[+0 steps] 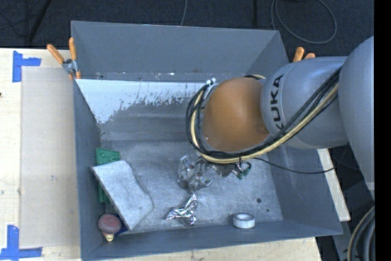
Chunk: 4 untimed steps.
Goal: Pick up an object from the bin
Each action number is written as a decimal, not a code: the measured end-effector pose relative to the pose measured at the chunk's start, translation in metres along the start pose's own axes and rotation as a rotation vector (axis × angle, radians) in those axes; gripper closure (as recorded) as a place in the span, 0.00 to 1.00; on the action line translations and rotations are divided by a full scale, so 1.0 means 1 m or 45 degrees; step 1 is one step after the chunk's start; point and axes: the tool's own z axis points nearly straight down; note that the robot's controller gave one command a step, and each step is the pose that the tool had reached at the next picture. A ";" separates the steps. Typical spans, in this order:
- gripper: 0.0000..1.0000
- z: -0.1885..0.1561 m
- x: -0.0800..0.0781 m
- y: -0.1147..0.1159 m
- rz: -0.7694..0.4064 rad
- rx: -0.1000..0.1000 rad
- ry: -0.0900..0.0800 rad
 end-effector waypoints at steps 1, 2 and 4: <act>0.00 0.001 -0.001 0.000 0.001 0.001 -0.010; 0.00 0.002 0.017 0.049 -0.444 0.003 -0.007; 0.00 0.001 0.015 0.049 -0.437 0.005 -0.016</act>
Offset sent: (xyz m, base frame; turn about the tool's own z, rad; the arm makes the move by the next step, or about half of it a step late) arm 0.0000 0.0000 0.0000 0.0000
